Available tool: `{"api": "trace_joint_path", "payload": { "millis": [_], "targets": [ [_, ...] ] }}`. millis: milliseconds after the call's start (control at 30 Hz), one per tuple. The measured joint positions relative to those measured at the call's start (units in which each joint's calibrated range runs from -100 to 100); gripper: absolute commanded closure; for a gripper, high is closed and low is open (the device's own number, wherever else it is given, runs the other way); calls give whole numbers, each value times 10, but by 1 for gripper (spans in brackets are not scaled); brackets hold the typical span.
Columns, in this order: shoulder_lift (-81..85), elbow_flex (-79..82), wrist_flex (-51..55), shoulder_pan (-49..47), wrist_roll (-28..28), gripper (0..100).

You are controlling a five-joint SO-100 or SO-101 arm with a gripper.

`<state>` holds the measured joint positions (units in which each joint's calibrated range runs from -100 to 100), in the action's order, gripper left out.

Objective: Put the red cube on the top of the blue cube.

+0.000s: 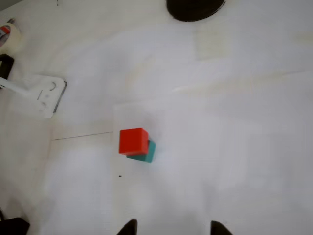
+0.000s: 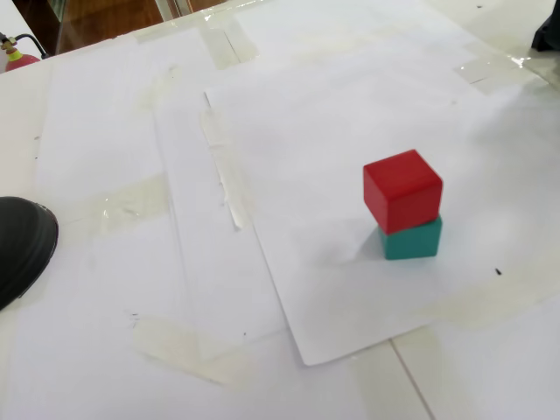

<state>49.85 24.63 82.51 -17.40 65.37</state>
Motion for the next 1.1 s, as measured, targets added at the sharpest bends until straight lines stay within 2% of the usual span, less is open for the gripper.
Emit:
{"api": "trace_joint_path", "payload": {
  "millis": [333,433,733,1100],
  "targets": [
    [139,46,69,113,-104,100],
    [174,89,69,133,-122,100],
    [301,244,85,181,-126,100],
    [424,307,100,215,-124,100]
  ]
}}
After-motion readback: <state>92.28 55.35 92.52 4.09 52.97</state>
